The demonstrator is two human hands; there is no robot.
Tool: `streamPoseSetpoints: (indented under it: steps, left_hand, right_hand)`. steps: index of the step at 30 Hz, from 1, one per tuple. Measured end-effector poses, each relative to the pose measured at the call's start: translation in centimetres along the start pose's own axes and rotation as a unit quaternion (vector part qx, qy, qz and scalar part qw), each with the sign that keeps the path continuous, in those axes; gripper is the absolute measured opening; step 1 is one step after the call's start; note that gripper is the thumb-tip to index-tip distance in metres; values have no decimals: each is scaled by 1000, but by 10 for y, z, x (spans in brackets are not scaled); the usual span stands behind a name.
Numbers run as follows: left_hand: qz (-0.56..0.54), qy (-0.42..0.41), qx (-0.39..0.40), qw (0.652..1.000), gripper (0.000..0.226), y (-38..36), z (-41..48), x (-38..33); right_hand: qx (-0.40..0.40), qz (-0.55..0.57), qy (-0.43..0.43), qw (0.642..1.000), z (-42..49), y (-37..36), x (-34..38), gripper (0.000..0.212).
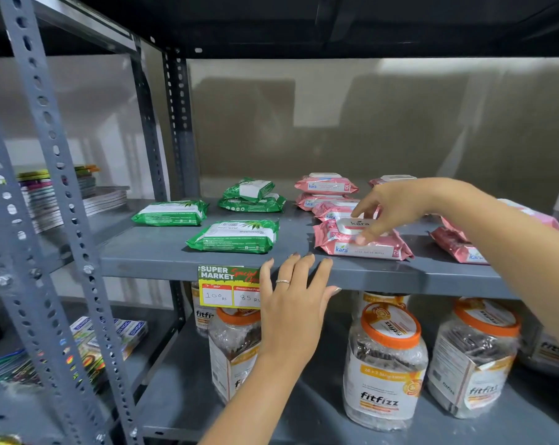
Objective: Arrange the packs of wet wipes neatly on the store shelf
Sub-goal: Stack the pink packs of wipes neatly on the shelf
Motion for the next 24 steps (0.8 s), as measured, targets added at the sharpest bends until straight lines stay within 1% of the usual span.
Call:
streamPoseSetpoints:
  steps: [1,2,4,5,6,7,9,10,12,14,16,19,24]
  left_hand:
    - [0,0,1,1000,38,0,0,0]
    - [1,0,0,1000,39,0,0,0]
    - [1,-1,-2,1000,39,0,0,0]
    - [0,-3,-2,1000,39,0,0,0]
    - [0,-4,-2,1000,39,1,0,0]
    - [0,-5,-2,1000,38,2,-1,0]
    - [3,-8,-5,1000,37,2,-1,0]
    - [2,-8,-5,1000,38,2,-2,0]
    - [-2,-9,-6,1000,40,2,-1,1]
    - [-2,-10,-7,1000,41,2,1,1]
    - [3,-7,-9,1000,42,2,1,1]
    - [5,-9,-8,1000,41,2,1,1]
    - [-1,-12,-19,1000,39,1,1,2]
  right_hand:
    - [-13,7,2,1000,1,9,-3,101]
    - [-50,14,2,999,3,22,-7,100]
    - [-147,30,-1,989,12,52,-20,85]
    - [-177,35,-7,983,19,60,-29,76]
    - [-181,37,-16,983,28,61,-35,69]
    - [-162,39,-28,986,39,56,-41,66]
    - [-100,57,-50,992,61,40,-50,67]
    - [-72,72,-56,993,69,31,-54,71]
    - [-27,105,-58,992,81,17,-58,87]
    - [-3,136,-62,989,91,11,-60,99]
    - [16,146,-67,987,100,6,-62,94]
    - [12,111,-68,991,107,4,-66,84]
    - [-33,112,-31,993,97,22,-59,82]
Point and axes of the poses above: each hand's wrist, its own z-axis towards the middle knuckle, its own y-axis out of the back of the hand, x = y × z, the point moved 10 cm from there along z, towards the middle knuckle, and after that the axes turned 3 degrees about x, right-handed, at the moved point
